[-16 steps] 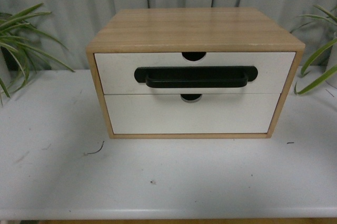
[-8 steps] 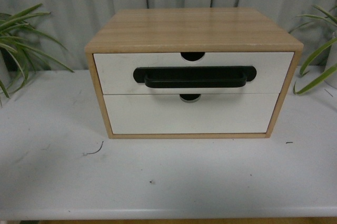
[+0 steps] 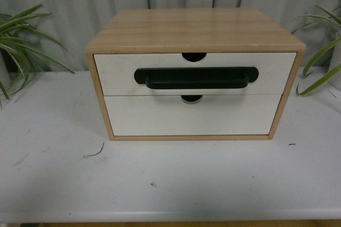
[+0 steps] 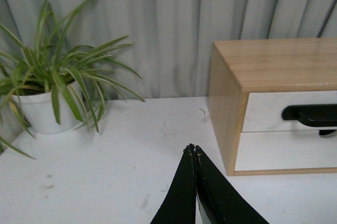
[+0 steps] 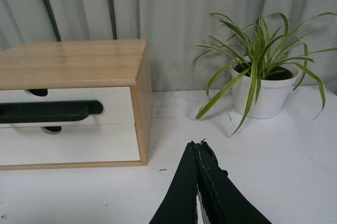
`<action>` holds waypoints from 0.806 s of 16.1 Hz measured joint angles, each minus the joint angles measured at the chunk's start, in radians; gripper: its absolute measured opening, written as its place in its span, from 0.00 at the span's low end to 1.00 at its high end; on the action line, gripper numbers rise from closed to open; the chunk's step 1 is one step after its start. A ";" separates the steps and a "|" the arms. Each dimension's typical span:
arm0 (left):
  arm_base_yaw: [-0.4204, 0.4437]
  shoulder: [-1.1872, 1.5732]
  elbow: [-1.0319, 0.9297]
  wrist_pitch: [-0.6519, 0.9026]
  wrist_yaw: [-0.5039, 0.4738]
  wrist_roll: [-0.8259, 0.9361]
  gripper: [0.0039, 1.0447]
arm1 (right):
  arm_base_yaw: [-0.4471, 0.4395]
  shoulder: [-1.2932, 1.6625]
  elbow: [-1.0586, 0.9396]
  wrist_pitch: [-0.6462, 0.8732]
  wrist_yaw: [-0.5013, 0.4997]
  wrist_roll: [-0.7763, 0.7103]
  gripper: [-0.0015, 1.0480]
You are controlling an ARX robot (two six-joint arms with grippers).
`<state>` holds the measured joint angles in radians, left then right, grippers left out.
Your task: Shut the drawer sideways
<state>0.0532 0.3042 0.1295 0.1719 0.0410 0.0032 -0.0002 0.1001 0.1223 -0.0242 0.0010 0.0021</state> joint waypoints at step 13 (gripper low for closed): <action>-0.053 -0.293 -0.117 -0.182 -0.042 -0.001 0.01 | 0.000 -0.097 -0.109 0.025 0.000 0.000 0.02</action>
<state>-0.0002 0.0113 0.0120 -0.0105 -0.0006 0.0025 -0.0002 0.0036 0.0135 0.0006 0.0006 0.0017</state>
